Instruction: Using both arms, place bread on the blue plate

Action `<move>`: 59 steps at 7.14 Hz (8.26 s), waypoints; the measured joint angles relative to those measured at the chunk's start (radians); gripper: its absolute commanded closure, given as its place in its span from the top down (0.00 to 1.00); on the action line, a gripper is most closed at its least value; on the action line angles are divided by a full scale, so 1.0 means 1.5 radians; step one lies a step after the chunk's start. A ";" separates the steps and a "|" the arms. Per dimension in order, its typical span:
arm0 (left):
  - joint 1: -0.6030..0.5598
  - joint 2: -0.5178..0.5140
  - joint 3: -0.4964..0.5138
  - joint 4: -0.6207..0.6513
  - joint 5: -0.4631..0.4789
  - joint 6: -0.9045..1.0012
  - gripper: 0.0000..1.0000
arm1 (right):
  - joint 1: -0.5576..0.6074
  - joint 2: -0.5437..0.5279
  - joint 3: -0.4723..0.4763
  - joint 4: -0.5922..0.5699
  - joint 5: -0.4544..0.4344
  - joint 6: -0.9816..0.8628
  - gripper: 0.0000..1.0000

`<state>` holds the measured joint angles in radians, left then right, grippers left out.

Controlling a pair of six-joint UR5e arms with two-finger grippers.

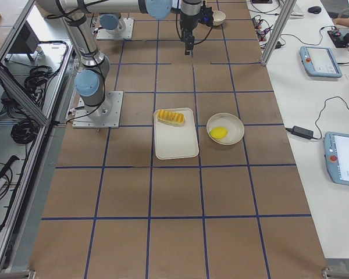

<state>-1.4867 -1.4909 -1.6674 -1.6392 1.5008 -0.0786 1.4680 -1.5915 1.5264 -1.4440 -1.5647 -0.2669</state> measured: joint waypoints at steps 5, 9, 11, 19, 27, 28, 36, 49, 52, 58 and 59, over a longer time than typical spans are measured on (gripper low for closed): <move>0.038 -0.001 -0.003 0.050 0.014 0.142 1.00 | -0.001 0.000 -0.003 -0.001 0.003 -0.001 1.00; 0.331 -0.031 0.005 0.055 0.009 0.605 1.00 | -0.003 0.002 -0.001 -0.004 0.002 0.002 1.00; 0.448 -0.109 0.037 0.078 -0.006 0.796 1.00 | -0.058 0.023 0.032 -0.060 -0.008 0.006 1.00; 0.507 -0.369 0.122 0.201 -0.028 0.978 1.00 | -0.219 0.034 0.356 -0.357 -0.018 0.124 1.00; 0.555 -0.460 0.120 0.200 -0.019 0.974 0.16 | -0.219 0.143 0.464 -0.576 -0.034 0.132 0.82; 0.557 -0.459 0.120 0.200 -0.018 0.971 0.11 | -0.219 0.143 0.464 -0.573 -0.034 0.128 0.29; 0.514 -0.315 0.133 0.078 0.026 0.912 0.06 | -0.219 0.034 0.446 -0.457 -0.043 0.066 0.07; 0.065 -0.198 -0.120 0.329 -0.174 0.254 0.05 | 0.083 0.018 0.069 -0.130 -0.008 0.025 0.08; -0.003 -0.233 -0.142 0.419 -0.173 0.139 0.05 | 0.134 0.046 0.065 -0.137 -0.017 0.041 0.08; -0.111 -0.282 -0.147 0.525 -0.170 -0.030 0.44 | 0.194 0.087 0.063 -0.166 -0.037 0.054 0.08; -0.131 -0.303 -0.148 0.564 -0.167 -0.054 0.99 | 0.194 0.087 0.063 -0.166 -0.037 0.054 0.08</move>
<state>-1.6829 -1.9450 -1.8896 -0.7927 1.2503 -0.1603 1.7592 -1.4608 1.6203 -1.6925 -1.6205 -0.1856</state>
